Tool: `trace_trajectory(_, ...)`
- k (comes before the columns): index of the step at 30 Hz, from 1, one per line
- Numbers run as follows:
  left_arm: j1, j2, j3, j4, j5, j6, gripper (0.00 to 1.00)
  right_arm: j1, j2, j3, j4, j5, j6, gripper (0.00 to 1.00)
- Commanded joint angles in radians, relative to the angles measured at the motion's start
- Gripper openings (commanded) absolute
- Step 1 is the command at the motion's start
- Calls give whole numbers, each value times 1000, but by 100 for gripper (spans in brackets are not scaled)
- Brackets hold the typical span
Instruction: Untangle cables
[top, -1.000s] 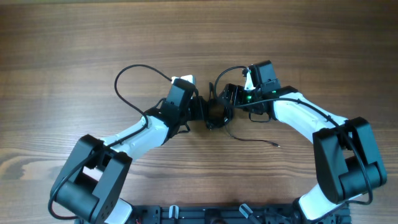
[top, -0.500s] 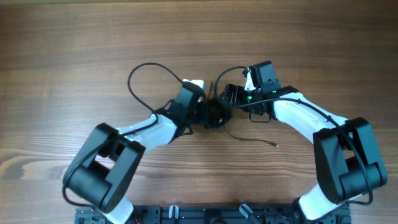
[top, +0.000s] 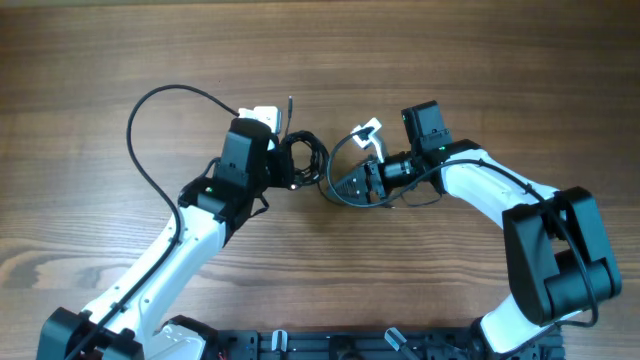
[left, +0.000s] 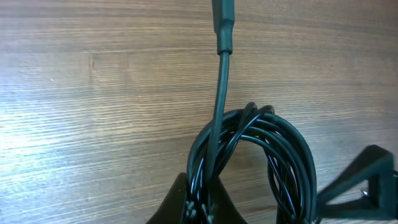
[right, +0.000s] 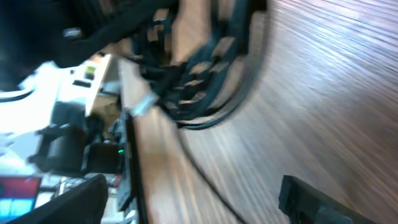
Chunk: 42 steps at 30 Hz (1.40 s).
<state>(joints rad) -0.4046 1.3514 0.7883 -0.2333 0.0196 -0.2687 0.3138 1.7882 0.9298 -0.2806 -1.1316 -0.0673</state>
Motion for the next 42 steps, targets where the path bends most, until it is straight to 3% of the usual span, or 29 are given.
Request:
trace_trajectory(1, 3, -15, -3, 0, -41, 34, 4, 4, 23, -8, 37, -210, -55, 84)
trace_trajectory(3, 3, -15, -3, 0, -64, 22, 4, 4, 23, -8, 69, -232, 28, 78)
trace_trajectory(5, 1, -15, -3, 18, -65, -1, 4, 25, 23, -8, 102, -200, 118, 61)
trace_trajectory(8, 1, -16, -3, 64, -66, -45, 4, 90, 23, -8, 106, 80, 182, 68)
trace_trajectory(9, 1, -16, -3, 72, -66, -67, 4, 111, 23, -8, 111, 111, 182, 77)
trace_trajectory(11, 1, -16, -3, 67, -65, -106, 4, 119, 22, -8, 120, 110, 183, 84)
trace_trajectory(15, 1, -18, -3, 56, -62, -148, 4, 117, 22, -8, 117, 111, 182, 86)
trace_trajectory(17, 1, -18, -3, 53, -62, -148, 4, 109, 22, -8, 125, 111, 171, 99)
trace_trajectory(20, 6, -18, -3, 36, -62, -159, 4, 56, 22, -8, 151, 122, 72, 100)
trace_trajectory(23, 21, -18, -3, 36, -53, -219, 4, 45, 22, -8, 138, 353, 8, 100)
trace_trajectory(25, 21, -18, -3, 47, -11, -219, 4, 82, 22, -8, 123, 319, -19, 98)
trace_trajectory(28, 21, -18, -3, 58, 24, -219, 4, 142, 22, -8, 111, 364, -94, 79)
trace_trajectory(31, 21, -18, -3, 57, 24, -212, 4, 160, 22, -8, 100, 447, -76, 26)
trace_trajectory(33, 21, -16, -3, 56, 5, -106, 4, 139, 9, -8, 96, 432, 27, 9)
trace_trajectory(37, 21, 8, -3, 48, -10, 153, 4, 18, -121, -8, 75, 100, 44, 8)
trace_trajectory(39, 19, 24, -3, 50, -9, 161, 4, -24, -170, -8, 132, -52, 45, 8)
trace_trajectory(42, -8, 37, -3, 50, -9, 161, 4, -32, -187, -8, 217, -108, 124, 8)
